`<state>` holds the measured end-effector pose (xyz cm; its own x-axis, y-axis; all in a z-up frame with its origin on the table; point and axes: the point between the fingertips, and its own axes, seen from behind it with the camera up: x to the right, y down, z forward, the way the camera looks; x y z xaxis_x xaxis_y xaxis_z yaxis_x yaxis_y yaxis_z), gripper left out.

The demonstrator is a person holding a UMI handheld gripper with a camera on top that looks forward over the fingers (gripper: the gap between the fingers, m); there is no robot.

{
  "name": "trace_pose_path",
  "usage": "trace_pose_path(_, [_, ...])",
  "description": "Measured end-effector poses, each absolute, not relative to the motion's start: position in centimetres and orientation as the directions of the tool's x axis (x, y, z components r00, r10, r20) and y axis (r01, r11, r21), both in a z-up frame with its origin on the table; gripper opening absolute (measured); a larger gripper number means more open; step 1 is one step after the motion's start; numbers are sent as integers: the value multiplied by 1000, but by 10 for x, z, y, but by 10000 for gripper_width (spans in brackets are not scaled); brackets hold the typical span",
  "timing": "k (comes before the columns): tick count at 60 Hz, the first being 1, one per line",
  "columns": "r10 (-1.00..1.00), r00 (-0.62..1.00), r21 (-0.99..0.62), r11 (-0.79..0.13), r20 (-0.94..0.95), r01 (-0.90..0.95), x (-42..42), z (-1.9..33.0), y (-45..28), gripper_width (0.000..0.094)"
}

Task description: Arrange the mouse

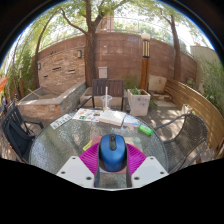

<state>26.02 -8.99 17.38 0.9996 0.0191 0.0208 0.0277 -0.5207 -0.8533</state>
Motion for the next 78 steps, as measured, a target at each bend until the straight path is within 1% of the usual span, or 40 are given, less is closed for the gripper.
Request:
trace_pose_path(5, [22,1000,-857,-515,15,24,264,165,-39,359])
trace_pose_path(7, [18,1000,-854,-519,22,29,269,153,-19,360])
trace_pose_path(11, [8,999,-827,-560,44,41,281,114,12,361])
trace_pose_path(12, [0,999,-820,-571,46,38,285,99,14,361])
trace_pose_path(17, [-20,999,-768,-640,25,6,295,52,30,370])
trace_pose_path(18, [-24,1000,-762,-648,20,0,297,37,32,381])
trace_pose_path(20, [-25,1000,-743,-669,9,-10,298,24,33,398])
trace_pose_path(25, [-6,1000,-705,-709,-13,-14,296,-6,33,487])
trace_pose_path(27, [-1,1000,-691,-722,-23,-17,295,-10,30,528])
trace_pose_path(28, [-3,1000,-690,-723,-23,-18,296,-10,29,567])
trace_pose_path(29, [-5,1000,-692,-721,-24,-20,297,-8,29,624])
trace_pose_path(32, [-2,1000,-701,-713,-16,-13,297,0,26,855])
trace_pose_path(36, [3,1000,-713,-701,1,3,297,17,18,829])
trace_pose_path(40, [13,1000,-727,-687,9,15,293,41,6,858])
trace_pose_path(46, [15,999,-750,-660,32,34,285,79,-18,856])
trace_pose_path(59, [-11,998,-802,-595,69,49,268,164,-109,855])
trace_pose_path(67, [-37,995,-819,-571,88,51,257,194,-171,854])
trace_pose_path(78, [-54,994,-816,-576,98,49,246,205,-239,854])
